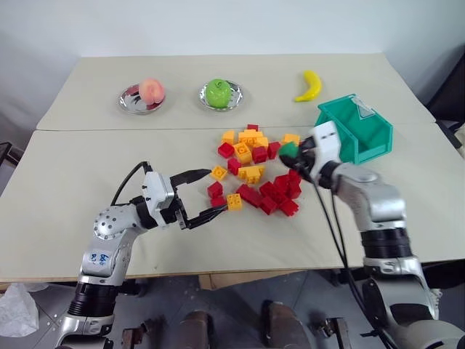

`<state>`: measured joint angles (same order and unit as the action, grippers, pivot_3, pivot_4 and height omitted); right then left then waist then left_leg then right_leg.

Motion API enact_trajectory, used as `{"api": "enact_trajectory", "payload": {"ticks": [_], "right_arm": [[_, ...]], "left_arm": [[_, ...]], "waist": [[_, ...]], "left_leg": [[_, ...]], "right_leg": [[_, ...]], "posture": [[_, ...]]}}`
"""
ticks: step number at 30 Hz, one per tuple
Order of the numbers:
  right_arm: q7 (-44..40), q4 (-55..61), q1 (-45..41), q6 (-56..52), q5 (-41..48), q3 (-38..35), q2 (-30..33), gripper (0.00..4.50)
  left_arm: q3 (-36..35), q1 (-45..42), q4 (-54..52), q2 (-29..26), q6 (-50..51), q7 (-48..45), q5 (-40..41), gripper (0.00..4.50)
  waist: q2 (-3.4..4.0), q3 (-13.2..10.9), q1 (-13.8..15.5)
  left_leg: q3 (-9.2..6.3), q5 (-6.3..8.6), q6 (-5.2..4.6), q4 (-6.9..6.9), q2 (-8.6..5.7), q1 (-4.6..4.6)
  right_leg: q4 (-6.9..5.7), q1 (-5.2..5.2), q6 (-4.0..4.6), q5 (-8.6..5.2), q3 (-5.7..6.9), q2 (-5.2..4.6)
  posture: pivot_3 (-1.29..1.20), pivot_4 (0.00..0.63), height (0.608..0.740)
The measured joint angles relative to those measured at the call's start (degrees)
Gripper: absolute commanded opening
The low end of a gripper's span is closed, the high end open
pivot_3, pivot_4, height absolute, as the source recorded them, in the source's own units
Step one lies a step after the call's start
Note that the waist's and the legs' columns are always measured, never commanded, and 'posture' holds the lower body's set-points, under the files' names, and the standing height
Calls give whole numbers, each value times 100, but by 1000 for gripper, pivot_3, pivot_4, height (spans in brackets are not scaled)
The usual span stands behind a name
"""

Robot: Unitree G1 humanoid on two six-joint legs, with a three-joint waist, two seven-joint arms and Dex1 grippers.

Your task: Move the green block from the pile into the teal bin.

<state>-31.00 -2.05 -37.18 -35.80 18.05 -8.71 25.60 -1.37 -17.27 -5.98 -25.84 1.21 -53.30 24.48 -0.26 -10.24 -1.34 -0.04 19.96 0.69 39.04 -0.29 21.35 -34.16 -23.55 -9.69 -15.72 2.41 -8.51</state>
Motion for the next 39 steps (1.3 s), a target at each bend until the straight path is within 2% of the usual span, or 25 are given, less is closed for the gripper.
{"api": "enact_trajectory", "payload": {"ticks": [3, 7, 11, 20, 26, 29, 31, 34, 37, 39], "right_arm": [[-76, 237, 285, 606, 176, -757, 412, 1519], [116, -296, 314, 971, 100, -1417, 1057, 1519], [193, -1401, -85, 1307, -284, -1216, 1386, 1519], [40, -4848, -1789, 2651, -939, -504, 1409, 1519], [-300, -6161, -2410, 3167, -1103, -325, 1409, 3503], [-331, -6332, -2471, 3586, -1115, -317, 1410, 4418], [-428, -6326, -2471, 3954, -1064, -409, 1430, 4418], [-1090, -5891, -2261, 4453, -782, -567, 1470, 4418], [-2373, -4564, -1357, 4274, -156, -637, 1482, 4418], [-3137, -3381, -358, 3889, 443, -700, 1451, 4418]], "left_arm": [[82, -179, 37, 63, 5, -88, 9, 4500], [239, -467, 242, 277, 5, -251, 23, 4500], [352, -791, 348, 582, 36, -316, 108, 4500], [573, -1029, 660, 899, 46, -312, 16, 4500], [575, -1076, 671, 903, -5, -213, -34, 4500], [535, -1040, 661, 826, -8, -159, -36, 4500], [434, -982, 662, 713, -13, -101, -46, 4500], [258, -918, 704, 489, -99, -2, -171, 4500], [-40, -748, 825, 131, -269, 85, -297, 4500], [-226, -507, 870, -85, -322, 123, -348, 4500]], "waist": [[0, 0, 45], [0, 0, 118], [0, 0, 85], [4, -2, -21], [4, -2, -23], [5, -2, -25], [6, -3, -27], [6, -3, -26], [6, -3, -8], [6, -3, 20]], "left_leg": [[3, 1, -2, 0, 0, -1], [16, 2, -4, 3, 1, -6], [35, 2, -4, 2, 7, -13], [37, 3, -7, -1, 7, -8], [37, 3, -6, -2, 8, -6], [36, 3, -6, -1, 8, -6], [36, 3, -6, -2, 8, -6], [35, 3, -6, -2, 9, -6], [23, 4, -5, 0, 11, -6], [15, 5, -3, 2, 9, -4]], "right_leg": [[7, 6, -3, 2, 2, 0], [11, 7, -8, 4, 2, 0], [11, 6, -8, 5, 1, -1], [22, 5, -12, 7, 3, -2], [25, 6, -13, 8, 5, -3], [26, 5, -13, 8, 5, -3], [26, 5, -13, 8, 5, -3], [27, 6, -13, 8, 6, -2], [28, 13, -13, 8, 19, -3], [29, 17, -13, 8, 28, -6]], "posture": [[0, 150, 740], [0, 150, 740], [0, 150, 740], [0, 150, 740], [0, 150, 740], [0, 150, 740], [0, 150, 740], [0, 150, 740], [0, 150, 740], [0, 150, 740]]}}
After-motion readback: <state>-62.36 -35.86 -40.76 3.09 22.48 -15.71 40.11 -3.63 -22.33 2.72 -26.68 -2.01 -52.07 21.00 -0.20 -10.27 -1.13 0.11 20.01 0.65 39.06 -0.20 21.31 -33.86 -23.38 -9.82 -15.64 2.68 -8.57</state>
